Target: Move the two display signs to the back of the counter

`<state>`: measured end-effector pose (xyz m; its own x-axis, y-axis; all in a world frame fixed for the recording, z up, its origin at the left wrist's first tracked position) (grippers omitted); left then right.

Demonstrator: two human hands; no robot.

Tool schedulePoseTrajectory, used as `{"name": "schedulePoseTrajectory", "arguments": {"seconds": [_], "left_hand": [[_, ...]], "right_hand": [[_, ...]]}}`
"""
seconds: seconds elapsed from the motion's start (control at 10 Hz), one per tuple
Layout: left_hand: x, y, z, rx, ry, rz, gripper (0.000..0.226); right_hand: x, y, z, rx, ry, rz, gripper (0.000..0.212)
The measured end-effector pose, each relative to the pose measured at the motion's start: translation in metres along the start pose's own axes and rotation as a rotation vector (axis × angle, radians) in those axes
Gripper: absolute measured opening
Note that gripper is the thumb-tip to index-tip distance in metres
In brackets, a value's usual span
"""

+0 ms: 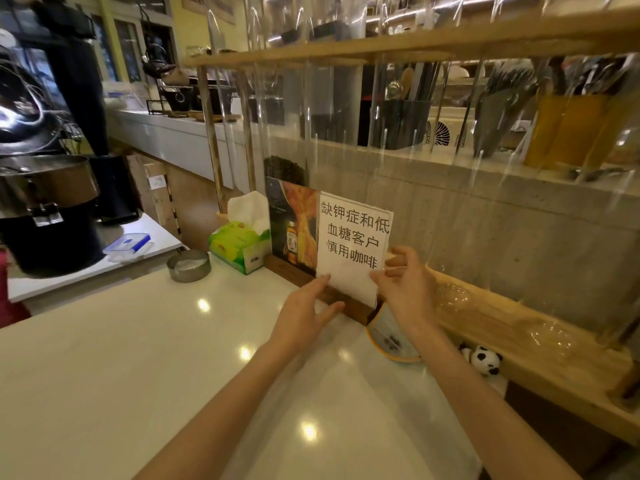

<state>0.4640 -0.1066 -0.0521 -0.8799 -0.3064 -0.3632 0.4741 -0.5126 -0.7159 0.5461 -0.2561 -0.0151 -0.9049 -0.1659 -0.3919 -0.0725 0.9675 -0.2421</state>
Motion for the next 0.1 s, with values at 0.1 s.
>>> {"name": "schedulePoseTrajectory", "arguments": {"seconds": [0.1], "left_hand": [[0.0078, -0.0180, -0.0065, 0.004, -0.060, 0.030, 0.057]], "right_hand": [[0.0124, -0.0042, -0.0197, -0.045, -0.052, 0.075, 0.047]]}}
Point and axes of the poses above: each hand's wrist, its own x-axis away from the middle knuckle, its own y-axis out of the palm, z = x × y, the point moved 9 cm from there along -x, towards the middle knuckle, and after that the axes turned 5 degrees about -x, right-handed, at the moved point
